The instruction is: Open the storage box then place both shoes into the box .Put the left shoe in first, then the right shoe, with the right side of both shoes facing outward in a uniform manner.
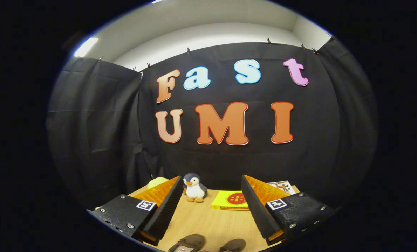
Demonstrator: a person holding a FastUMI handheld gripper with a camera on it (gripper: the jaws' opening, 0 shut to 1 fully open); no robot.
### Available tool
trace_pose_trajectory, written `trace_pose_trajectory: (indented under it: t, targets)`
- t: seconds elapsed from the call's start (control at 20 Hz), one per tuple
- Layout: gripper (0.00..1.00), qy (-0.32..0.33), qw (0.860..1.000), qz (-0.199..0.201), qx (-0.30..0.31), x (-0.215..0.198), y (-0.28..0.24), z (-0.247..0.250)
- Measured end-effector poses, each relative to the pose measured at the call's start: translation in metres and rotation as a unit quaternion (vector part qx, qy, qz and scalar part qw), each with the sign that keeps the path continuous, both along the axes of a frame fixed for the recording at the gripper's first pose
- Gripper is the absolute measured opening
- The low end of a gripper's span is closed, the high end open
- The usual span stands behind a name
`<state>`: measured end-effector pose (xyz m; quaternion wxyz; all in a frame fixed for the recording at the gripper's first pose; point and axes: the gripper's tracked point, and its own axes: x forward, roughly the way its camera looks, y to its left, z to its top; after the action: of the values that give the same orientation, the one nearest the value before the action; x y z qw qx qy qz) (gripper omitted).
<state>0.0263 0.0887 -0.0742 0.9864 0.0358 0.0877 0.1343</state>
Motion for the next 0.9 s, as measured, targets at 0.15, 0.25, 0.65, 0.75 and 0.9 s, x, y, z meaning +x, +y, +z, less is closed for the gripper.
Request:
trace_pose_trajectory:
  t: [0.15,0.25,0.65,0.75,0.9]
  targets:
    - [0.99,0.054,0.997,0.055,0.021,-0.004,0.037,-0.033]
    - [0.99,0.112,0.988,0.097,0.046,-0.013,0.065,-0.062]
    - [0.98,0.314,0.917,0.217,0.115,-0.063,0.153,-0.158]
    - [0.98,0.357,0.894,0.233,0.138,-0.077,0.173,-0.174]
    - [0.98,0.403,0.868,0.25,0.148,-0.089,0.199,-0.204]
